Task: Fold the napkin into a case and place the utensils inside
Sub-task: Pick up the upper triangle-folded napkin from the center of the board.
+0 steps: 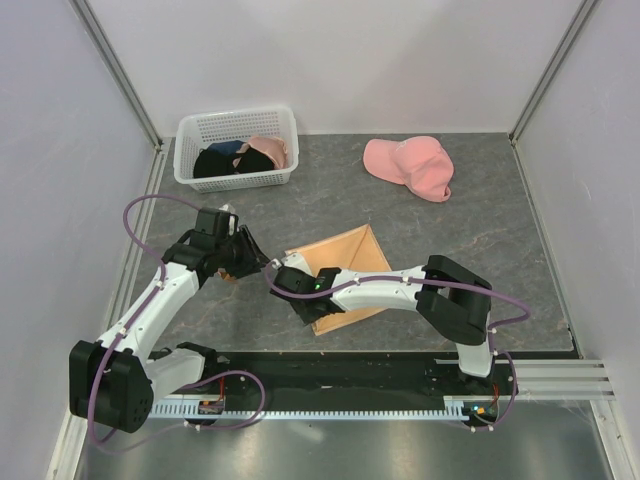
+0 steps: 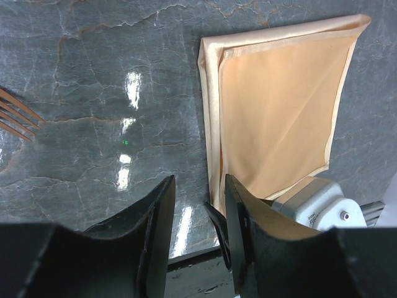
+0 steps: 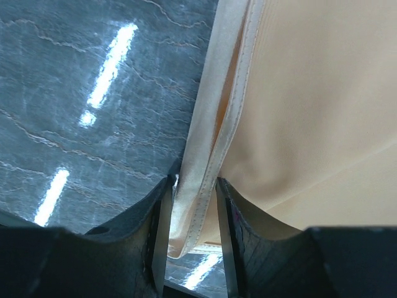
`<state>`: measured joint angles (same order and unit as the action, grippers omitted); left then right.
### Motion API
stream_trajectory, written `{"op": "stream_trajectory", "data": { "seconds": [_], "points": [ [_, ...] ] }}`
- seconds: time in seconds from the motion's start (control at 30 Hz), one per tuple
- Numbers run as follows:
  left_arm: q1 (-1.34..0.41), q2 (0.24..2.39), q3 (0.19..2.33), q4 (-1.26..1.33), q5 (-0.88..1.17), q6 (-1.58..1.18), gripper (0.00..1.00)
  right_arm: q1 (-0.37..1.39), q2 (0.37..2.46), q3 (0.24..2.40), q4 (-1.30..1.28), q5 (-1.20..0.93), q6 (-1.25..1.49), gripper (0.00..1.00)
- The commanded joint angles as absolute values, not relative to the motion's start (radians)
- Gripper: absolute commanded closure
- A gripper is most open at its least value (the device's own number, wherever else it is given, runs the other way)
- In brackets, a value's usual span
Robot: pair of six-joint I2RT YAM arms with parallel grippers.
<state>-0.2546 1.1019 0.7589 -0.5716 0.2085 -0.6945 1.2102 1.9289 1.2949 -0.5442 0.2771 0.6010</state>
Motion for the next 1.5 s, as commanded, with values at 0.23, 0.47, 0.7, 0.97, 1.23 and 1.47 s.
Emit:
{"op": "stream_trajectory", "data": {
  "seconds": [0.23, 0.47, 0.7, 0.97, 1.23, 1.47],
  "points": [
    [-0.244, 1.088, 0.756, -0.563, 0.225, -0.664, 0.55, 1.213, 1.894, 1.283, -0.571, 0.284, 0.592, 0.57],
    [-0.238, 1.100, 0.758, -0.563, 0.230, -0.664, 0.55, 1.219, 1.917, 1.264, -0.540, 0.249, 0.606, 0.55],
    [-0.233, 1.117, 0.756, -0.561, 0.233, -0.660, 0.54, 1.241, 1.963, 1.240, -0.551, 0.281, 0.632, 0.54],
    [-0.232, 1.198, 0.762, -0.517, 0.290, -0.672, 0.51, 1.256, 2.002, 1.201, -0.569, 0.406, 0.652, 0.90],
    [-0.256, 1.362, 0.802, -0.396, 0.411, -0.724, 0.50, 1.253, 1.886, 1.235, -0.543, 0.367, 0.624, 1.00],
    [-0.288, 1.520, 0.834, -0.322, 0.405, -0.782, 0.49, 1.220, 1.783, 1.209, -0.532, 0.331, 0.617, 1.00]
  ]
}}
